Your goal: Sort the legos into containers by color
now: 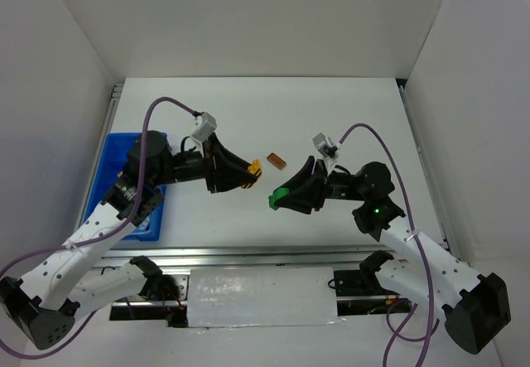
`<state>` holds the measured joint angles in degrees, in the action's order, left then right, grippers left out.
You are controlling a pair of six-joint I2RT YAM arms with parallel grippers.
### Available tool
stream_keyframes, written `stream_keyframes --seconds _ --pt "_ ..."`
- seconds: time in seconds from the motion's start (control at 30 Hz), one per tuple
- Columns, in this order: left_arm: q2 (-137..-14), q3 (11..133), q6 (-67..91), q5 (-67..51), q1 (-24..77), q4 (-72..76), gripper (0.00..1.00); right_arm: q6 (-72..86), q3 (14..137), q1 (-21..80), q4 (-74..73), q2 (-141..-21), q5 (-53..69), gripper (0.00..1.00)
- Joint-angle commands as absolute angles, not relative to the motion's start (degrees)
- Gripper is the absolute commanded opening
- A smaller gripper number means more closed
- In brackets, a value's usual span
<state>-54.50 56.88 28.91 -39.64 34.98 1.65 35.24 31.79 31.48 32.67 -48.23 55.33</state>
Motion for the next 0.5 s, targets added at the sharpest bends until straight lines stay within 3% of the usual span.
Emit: stream_keyframes --seconds 0.0,0.03,0.13,0.17,0.23,0.27,0.4,0.47 --pt "-52.8 59.9 28.7 -38.9 32.2 -0.3 0.00 30.3 32.8 30.8 28.6 -46.7 52.7 0.00" --pt "-52.6 61.0 27.6 -35.5 30.4 -6.8 0.00 29.3 33.0 30.8 25.0 -46.1 50.5 0.00" --pt "-54.4 66.7 30.2 -9.0 25.0 -22.2 0.00 26.8 32.6 30.8 20.0 -44.7 42.0 0.00" --pt "-55.4 67.4 32.4 6.4 23.0 -25.8 0.00 26.5 32.5 30.8 19.3 -44.5 40.5 0.00" --pt "-58.1 65.6 38.5 17.4 15.3 -32.0 0.00 26.2 32.3 30.8 18.2 -44.0 38.2 0.00" --pt "-58.8 64.0 40.5 20.6 11.8 -32.5 0.00 26.0 32.3 30.8 17.9 -44.0 37.4 0.00" --pt "-61.5 54.4 46.1 12.4 -8.1 -24.6 0.00 24.6 31.7 30.7 15.5 -43.7 36.5 0.00" --pt "-62.3 51.2 48.3 15.5 -9.4 -21.9 0.00 24.1 31.8 30.7 14.7 -43.7 37.0 0.00"
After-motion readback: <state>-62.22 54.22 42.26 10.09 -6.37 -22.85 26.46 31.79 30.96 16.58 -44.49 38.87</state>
